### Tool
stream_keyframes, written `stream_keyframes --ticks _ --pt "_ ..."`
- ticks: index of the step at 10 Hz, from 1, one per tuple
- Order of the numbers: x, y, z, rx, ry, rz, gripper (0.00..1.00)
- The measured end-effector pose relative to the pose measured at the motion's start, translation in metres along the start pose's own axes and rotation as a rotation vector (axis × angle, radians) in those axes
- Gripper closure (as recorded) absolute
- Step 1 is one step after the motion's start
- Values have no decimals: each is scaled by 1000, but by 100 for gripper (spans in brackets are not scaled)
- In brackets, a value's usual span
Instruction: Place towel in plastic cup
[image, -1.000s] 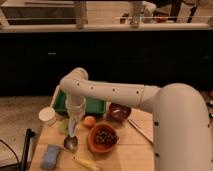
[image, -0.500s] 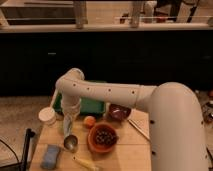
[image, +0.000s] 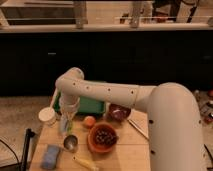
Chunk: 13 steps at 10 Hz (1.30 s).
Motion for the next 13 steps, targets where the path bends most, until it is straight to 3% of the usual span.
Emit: stream_keyframes --ticks 8,13 --pt "-9 -4 9 -9 -33 -3 22" --pt "-13 -4 12 -21 -37 -6 20"
